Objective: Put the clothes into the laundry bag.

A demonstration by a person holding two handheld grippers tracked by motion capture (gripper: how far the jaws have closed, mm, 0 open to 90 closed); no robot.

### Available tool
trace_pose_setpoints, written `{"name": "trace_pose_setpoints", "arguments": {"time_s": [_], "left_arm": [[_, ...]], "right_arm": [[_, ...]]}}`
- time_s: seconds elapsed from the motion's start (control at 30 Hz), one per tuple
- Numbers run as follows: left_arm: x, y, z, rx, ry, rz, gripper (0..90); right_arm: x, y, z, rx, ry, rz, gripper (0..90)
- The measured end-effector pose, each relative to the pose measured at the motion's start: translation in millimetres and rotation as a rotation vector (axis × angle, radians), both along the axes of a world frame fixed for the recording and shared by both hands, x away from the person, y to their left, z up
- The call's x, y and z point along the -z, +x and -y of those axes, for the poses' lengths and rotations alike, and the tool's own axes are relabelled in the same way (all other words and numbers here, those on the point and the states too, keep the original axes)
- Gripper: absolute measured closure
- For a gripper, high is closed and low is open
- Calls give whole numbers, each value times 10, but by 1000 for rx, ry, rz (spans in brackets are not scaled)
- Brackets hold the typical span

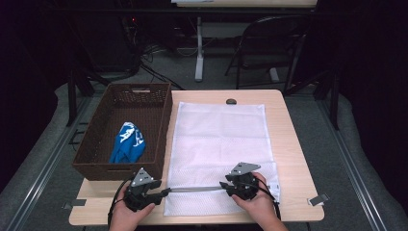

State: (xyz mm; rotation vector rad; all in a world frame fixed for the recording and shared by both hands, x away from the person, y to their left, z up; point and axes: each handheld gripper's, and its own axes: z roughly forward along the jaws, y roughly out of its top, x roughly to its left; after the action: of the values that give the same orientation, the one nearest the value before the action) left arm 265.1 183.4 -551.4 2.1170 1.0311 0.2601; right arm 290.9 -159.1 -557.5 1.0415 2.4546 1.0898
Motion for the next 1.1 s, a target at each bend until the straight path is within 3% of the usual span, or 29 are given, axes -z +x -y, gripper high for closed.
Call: {"name": "trace_pose_setpoints", "arguments": {"time_s": [0.23,0.47,0.63,1.1], "left_arm": [[9,9,-3,3,-3,-7,527],[14,5,4,3,-1,-6,527],[21,1,17,6,3,-2,527],[29,-6,43,23,9,-9,535]], "right_arm": [[100,72,-37,-20,-3,-19,628],[185,58,-95,-59,-69,-18,616],[204,63,-84,-64,-47,-24,628],[192,70,-73,-54,-35,-43,838]]}}
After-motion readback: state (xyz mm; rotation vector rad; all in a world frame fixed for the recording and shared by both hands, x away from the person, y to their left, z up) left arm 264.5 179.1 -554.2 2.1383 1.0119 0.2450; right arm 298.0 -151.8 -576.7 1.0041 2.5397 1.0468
